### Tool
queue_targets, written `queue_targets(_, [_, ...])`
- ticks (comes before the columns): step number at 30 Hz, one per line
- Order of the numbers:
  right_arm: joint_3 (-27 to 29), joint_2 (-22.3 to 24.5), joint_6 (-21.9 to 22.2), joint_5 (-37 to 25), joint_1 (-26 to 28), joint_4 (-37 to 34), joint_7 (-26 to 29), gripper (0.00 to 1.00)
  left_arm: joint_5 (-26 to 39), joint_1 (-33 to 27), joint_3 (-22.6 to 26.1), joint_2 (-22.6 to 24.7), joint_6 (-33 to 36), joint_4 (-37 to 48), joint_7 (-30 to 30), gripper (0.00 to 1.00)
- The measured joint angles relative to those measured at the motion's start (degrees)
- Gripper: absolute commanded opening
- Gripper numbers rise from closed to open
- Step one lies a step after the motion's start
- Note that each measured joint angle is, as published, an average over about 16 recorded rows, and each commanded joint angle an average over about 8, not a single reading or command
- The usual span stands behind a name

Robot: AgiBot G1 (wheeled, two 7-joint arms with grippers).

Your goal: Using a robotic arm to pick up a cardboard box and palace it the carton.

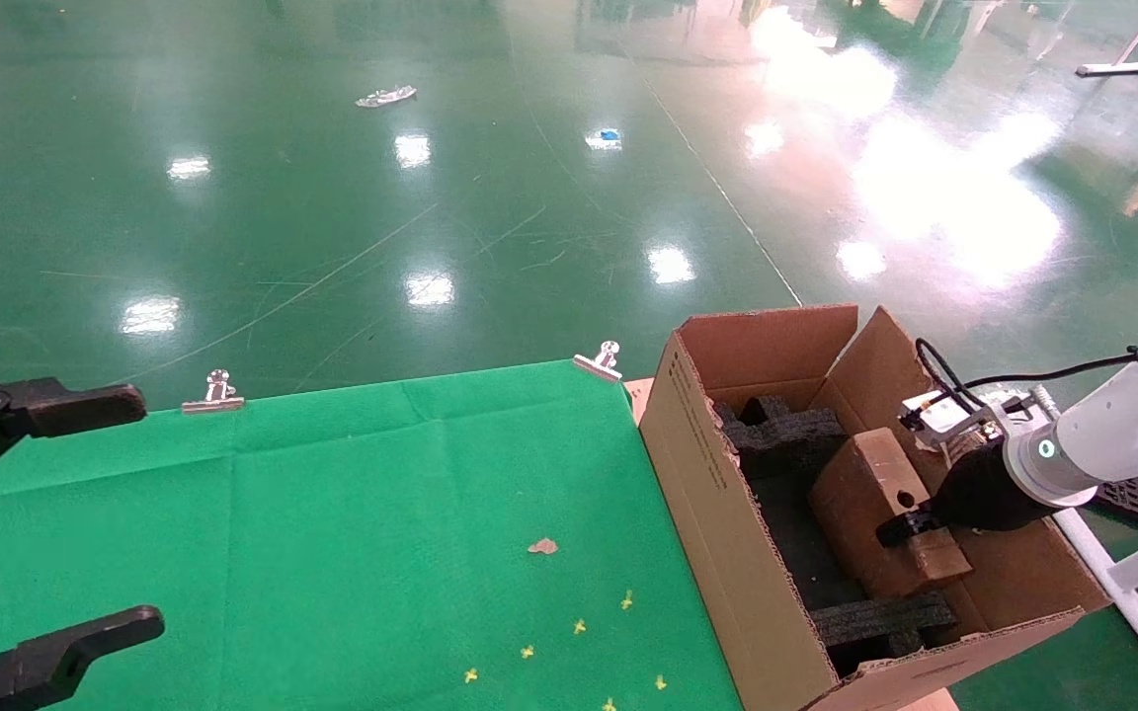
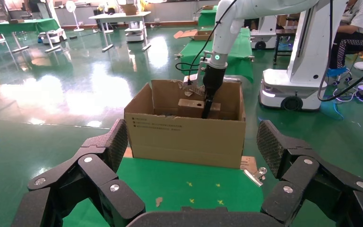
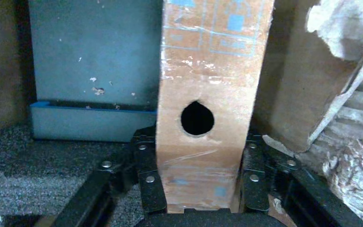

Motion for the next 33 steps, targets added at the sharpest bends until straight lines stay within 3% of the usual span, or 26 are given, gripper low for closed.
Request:
queue_targets(15, [0.4,-0.4,-2.6,0.1,4.6,-2.9,-3.8,1.0,0.0,0.0,0.0,0.0,0.0,0.0,0.0,1.0])
queue_targets(25, [1.9,1.4,-5.4,0.9,16.5,-1.3,-8.9,1.0,0.0,0.0,0.1,0.0,0.0,0.0,0.0,1.0])
queue_targets(33, [4.5,5.4,-5.8,3.2,25.4,4.6,-15.0,1.0,-0.1,0.0,0.1,0.0,0.0,0.0,0.0,1.0])
